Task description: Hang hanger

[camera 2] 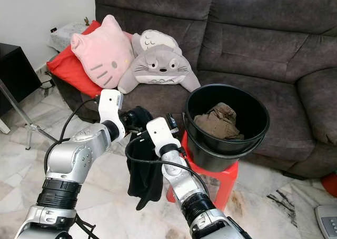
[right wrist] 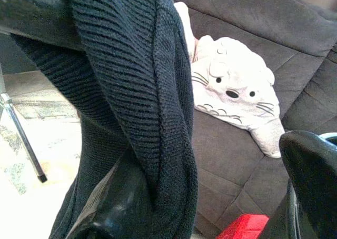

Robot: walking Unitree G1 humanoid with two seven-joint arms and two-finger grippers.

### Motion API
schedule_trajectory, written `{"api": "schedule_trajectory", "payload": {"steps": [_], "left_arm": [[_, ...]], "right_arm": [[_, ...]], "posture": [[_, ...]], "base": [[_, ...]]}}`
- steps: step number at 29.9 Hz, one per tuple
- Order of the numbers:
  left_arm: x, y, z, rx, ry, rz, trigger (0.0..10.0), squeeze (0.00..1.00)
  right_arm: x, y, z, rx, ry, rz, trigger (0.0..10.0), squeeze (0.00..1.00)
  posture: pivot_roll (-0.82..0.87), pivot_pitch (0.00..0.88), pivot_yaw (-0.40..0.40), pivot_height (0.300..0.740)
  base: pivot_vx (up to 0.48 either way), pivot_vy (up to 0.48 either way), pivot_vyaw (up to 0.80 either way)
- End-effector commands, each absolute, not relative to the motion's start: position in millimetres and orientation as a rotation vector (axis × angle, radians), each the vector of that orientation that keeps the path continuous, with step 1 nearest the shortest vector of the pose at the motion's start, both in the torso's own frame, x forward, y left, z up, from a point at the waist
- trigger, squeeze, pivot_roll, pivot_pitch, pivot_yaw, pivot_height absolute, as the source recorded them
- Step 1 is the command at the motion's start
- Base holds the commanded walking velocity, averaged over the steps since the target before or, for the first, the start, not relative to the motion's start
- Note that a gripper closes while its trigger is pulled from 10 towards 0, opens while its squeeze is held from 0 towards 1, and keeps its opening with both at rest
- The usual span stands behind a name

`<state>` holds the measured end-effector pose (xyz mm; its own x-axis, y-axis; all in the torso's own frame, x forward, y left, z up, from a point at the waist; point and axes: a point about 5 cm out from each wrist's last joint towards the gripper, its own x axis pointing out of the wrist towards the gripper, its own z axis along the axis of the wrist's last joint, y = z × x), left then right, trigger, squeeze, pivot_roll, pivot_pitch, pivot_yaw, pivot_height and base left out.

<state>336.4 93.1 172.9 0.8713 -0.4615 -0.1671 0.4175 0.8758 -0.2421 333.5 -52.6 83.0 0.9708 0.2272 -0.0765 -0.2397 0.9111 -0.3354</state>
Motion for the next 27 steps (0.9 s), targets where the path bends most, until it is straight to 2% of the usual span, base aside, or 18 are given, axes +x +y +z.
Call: {"api": "schedule_trajectory", "payload": {"steps": [1,5,7,8,12,20,27], "left_arm": [[334,79,193,-0.215,0.144,-0.548,0.0,0.0],[334,79,193,-0.214,0.144,-0.548,0.0,0.0],[334,79,193,-0.211,0.144,-0.545,0.0,0.0],[335,81,193,-0.209,0.138,-0.533,0.0,0.0],[336,82,193,-0.211,0.131,-0.517,0.0,0.0],[338,82,196,-0.227,0.11,-0.507,0.0,0.0],[337,83,195,-0.23,0.109,-0.502,0.0,0.0]], "right_arm": [[330,-65,62,-0.384,0.175,0.209,10.0,0.0],[330,-65,62,-0.383,0.175,0.209,10.0,0.0],[328,-66,54,-0.404,0.236,0.224,10.0,0.0],[321,-59,44,-0.406,0.294,0.293,10.0,0.0],[314,-49,37,-0.379,0.339,0.38,10.0,0.0],[311,-29,49,-0.297,0.241,0.486,10.0,0.0],[321,-40,67,-0.282,0.12,0.365,10.0,0.0]], "posture": [[-0.01,0.0,0.016,0.74],[-0.01,0.0,0.016,0.74],[-0.01,0.0,0.014,0.74],[-0.01,0.0,0.014,0.74],[-0.01,0.0,0.013,0.74],[-0.01,0.0,0.012,0.74],[-0.01,0.0,0.012,0.74]], "base": [[0.0,0.0,0.0],[0.0,0.0,0.0],[0.0,0.0,0.0],[0.0,0.0,0.0],[0.0,0.0,0.0],[0.0,0.0,0.0],[0.0,0.0,0.0]]}}
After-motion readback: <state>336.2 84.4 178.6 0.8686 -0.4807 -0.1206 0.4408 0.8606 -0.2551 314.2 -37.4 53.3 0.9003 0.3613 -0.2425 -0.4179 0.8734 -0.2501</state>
